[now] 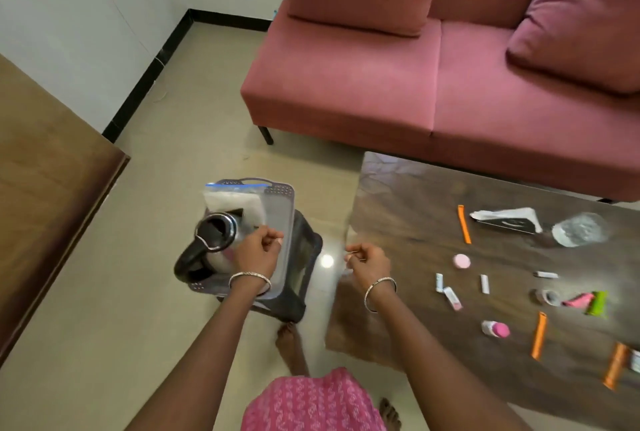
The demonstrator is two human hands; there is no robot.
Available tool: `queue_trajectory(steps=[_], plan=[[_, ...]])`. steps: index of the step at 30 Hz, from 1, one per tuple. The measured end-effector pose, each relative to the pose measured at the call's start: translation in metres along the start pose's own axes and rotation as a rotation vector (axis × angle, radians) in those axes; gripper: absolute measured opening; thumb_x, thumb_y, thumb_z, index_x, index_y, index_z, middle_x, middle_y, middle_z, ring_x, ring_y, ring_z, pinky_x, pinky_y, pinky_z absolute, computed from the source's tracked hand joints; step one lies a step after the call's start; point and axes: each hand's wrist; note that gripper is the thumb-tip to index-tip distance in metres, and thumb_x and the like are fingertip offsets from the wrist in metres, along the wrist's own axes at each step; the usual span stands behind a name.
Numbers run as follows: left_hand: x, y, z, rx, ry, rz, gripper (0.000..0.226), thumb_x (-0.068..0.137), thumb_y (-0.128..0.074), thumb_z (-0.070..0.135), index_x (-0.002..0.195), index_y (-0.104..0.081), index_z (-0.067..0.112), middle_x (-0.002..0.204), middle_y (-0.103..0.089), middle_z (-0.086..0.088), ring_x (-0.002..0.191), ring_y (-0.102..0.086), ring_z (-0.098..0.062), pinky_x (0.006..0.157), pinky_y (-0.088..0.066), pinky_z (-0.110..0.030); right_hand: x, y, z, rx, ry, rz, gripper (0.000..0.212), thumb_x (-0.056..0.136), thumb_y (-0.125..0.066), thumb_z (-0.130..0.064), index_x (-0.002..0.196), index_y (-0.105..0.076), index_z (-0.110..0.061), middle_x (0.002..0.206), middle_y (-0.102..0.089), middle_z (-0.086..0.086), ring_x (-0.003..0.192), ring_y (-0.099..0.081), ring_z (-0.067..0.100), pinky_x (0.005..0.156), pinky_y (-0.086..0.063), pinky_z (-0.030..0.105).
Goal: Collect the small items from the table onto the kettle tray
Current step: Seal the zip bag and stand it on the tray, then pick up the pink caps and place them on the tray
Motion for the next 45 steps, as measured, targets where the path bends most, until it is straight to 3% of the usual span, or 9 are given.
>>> queue_trajectory(steps=[5, 9, 14, 17, 22, 31, 38, 42, 45], plan=[[-0.087, -0.068, 0.039, -0.036, 0.002, -0.029, 0.014, 0.082, -0.069, 0.014, 0.079, -0.07, 0.028, 0.067, -0.064, 0.012, 0.064, -0.059, -0.002, 0.067, -0.044, -0.019, -0.043, 0.09, 0.05, 0.014, -0.002, 0.024, 0.019, 0.085, -0.059, 0.006, 0.096, -0.071, -0.004, 0.068, -0.062, 0.004, 0.06, -0.059, 0.013, 0.056, -0.046, 0.012], [-0.14, -0.118, 0.069, -0.093, 0.01, -0.092, 0.016, 0.082, -0.067, 0.01, 0.08, -0.07, 0.026, 0.072, -0.069, 0.004, 0.069, -0.063, -0.011, 0.068, -0.047, -0.02, -0.07, 0.161, 0.09, 0.003, -0.01, 0.077, 0.019, 0.085, -0.061, 0.003, 0.094, -0.071, -0.01, 0.07, -0.064, 0.003, 0.065, -0.061, 0.014, 0.065, -0.049, 0.021], [-0.19, -0.176, 0.109, -0.148, 0.001, -0.176, 0.02, 0.082, -0.066, 0.006, 0.077, -0.07, 0.025, 0.074, -0.07, 0.003, 0.071, -0.067, -0.018, 0.069, -0.054, -0.027, -0.099, 0.246, 0.132, 0.062, -0.036, 0.174, 0.017, 0.084, -0.062, 0.003, 0.09, -0.071, -0.011, 0.067, -0.065, 0.005, 0.056, -0.061, 0.013, 0.055, -0.047, 0.014], [-0.208, -0.207, 0.127, -0.14, -0.005, -0.237, 0.015, 0.081, -0.066, 0.007, 0.08, -0.073, 0.02, 0.073, -0.071, -0.002, 0.072, -0.069, -0.023, 0.076, -0.057, -0.039, -0.11, 0.284, 0.155, 0.126, -0.085, 0.25, 0.014, 0.084, -0.065, 0.001, 0.09, -0.072, -0.008, 0.071, -0.069, 0.007, 0.061, -0.065, 0.018, 0.063, -0.051, 0.022], [-0.225, -0.256, 0.146, -0.086, -0.037, -0.34, 0.019, 0.079, -0.064, 0.007, 0.074, -0.069, 0.024, 0.072, -0.07, -0.005, 0.072, -0.069, -0.029, 0.077, -0.056, -0.044, -0.12, 0.327, 0.19, 0.225, -0.159, 0.359, 0.019, 0.082, -0.065, 0.002, 0.083, -0.072, -0.016, 0.073, -0.071, 0.008, 0.063, -0.068, 0.02, 0.072, -0.056, 0.037], [-0.205, -0.325, 0.169, 0.062, -0.014, -0.341, 0.02, 0.079, -0.064, 0.01, 0.072, -0.066, 0.029, 0.068, -0.064, 0.009, 0.074, -0.065, -0.022, 0.07, -0.05, -0.03, -0.108, 0.366, 0.239, 0.301, -0.282, 0.443, 0.019, 0.083, -0.064, 0.005, 0.084, -0.07, -0.013, 0.074, -0.071, 0.012, 0.057, -0.063, 0.018, 0.06, -0.051, 0.031], [-0.14, -0.385, 0.182, 0.225, -0.026, -0.42, 0.02, 0.081, -0.056, 0.002, 0.099, -0.065, 0.005, 0.092, -0.068, -0.01, 0.089, -0.064, -0.03, 0.083, -0.051, -0.04, -0.053, 0.382, 0.243, 0.279, -0.384, 0.432, 0.018, 0.085, -0.064, 0.003, 0.084, -0.071, -0.013, 0.074, -0.07, 0.01, 0.058, -0.063, 0.016, 0.057, -0.052, 0.029], [-0.105, -0.418, 0.186, 0.349, -0.028, -0.45, 0.029, 0.083, -0.057, 0.005, 0.112, -0.06, 0.007, 0.11, -0.061, -0.014, 0.1, -0.06, -0.03, 0.089, -0.048, -0.038, -0.014, 0.384, 0.242, 0.253, -0.426, 0.386, 0.013, 0.085, -0.064, 0.003, 0.09, -0.071, -0.008, 0.078, -0.072, 0.012, 0.06, -0.064, 0.016, 0.064, -0.053, 0.033], [-0.079, -0.443, 0.182, 0.527, -0.095, -0.513, 0.032, 0.088, -0.056, 0.01, 0.12, -0.054, 0.008, 0.122, -0.055, -0.013, 0.108, -0.056, -0.033, 0.092, -0.044, -0.041, 0.009, 0.385, 0.248, 0.243, -0.451, 0.386, 0.014, 0.085, -0.065, 0.002, 0.09, -0.071, -0.009, 0.076, -0.072, 0.011, 0.057, -0.064, 0.011, 0.057, -0.052, 0.025]])
Point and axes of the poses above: each hand's wrist, its own x-axis towards the middle knuckle, its own y-axis out of the back of the hand, z = x × y
